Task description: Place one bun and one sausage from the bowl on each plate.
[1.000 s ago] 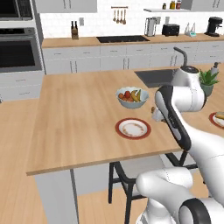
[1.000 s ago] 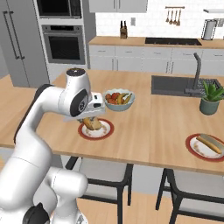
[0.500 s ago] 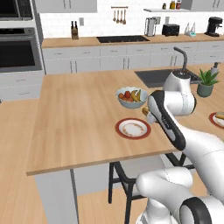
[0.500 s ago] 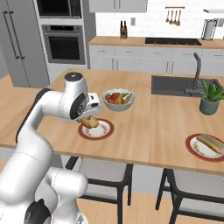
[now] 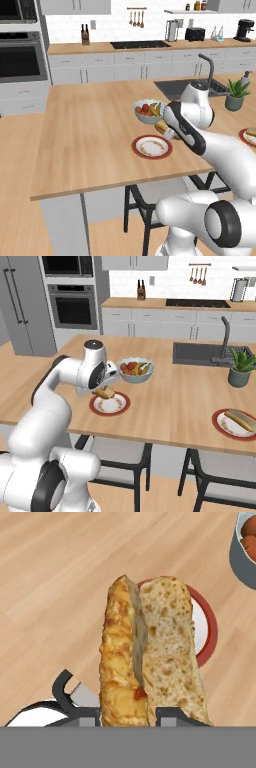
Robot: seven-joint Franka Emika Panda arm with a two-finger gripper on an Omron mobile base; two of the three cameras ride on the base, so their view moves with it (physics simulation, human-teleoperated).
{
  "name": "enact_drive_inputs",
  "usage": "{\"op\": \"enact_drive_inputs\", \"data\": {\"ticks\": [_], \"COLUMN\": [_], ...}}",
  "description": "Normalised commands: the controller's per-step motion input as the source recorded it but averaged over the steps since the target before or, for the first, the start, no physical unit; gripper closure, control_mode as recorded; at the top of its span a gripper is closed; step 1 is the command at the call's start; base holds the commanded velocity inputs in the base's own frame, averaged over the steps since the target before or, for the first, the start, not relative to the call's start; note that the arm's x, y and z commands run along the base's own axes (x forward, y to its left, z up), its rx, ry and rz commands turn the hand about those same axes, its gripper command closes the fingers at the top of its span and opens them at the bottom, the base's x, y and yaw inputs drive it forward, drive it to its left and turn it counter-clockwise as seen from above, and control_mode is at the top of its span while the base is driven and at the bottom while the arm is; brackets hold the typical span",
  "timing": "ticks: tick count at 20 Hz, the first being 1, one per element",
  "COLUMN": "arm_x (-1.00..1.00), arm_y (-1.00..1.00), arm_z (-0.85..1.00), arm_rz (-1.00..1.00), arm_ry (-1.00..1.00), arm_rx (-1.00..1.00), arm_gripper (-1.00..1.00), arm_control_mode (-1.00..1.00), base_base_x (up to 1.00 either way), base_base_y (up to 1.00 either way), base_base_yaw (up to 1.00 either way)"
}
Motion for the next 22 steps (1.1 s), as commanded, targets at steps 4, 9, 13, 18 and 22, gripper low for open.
{"op": "enact_drive_inputs", "data": {"ticks": [4, 9, 13, 18, 22], "arm_x": [0.51, 0.47, 0.40, 0.31, 0.29], "arm_y": [0.02, 0.05, 0.00, 0.00, 0.00], "arm_z": [-0.17, -0.18, -0.27, -0.32, -0.29], "arm_rz": [0.02, 0.00, 0.00, 0.01, 0.01], "arm_ry": [0.04, 0.05, 0.02, 0.00, 0.00], "arm_rx": [-0.10, -0.12, -0.03, 0.01, 0.00], "arm_gripper": [1.00, 1.00, 1.00, 1.00, 1.00], "arm_control_mode": [-1.00, -1.00, -1.00, -1.00, -1.00], "base_base_x": [0.00, 0.00, 0.00, 0.00, 0.00], "base_base_y": [0.00, 0.00, 0.00, 0.00, 0.00], "base_base_yaw": [0.00, 0.00, 0.00, 0.00, 0.00]}}
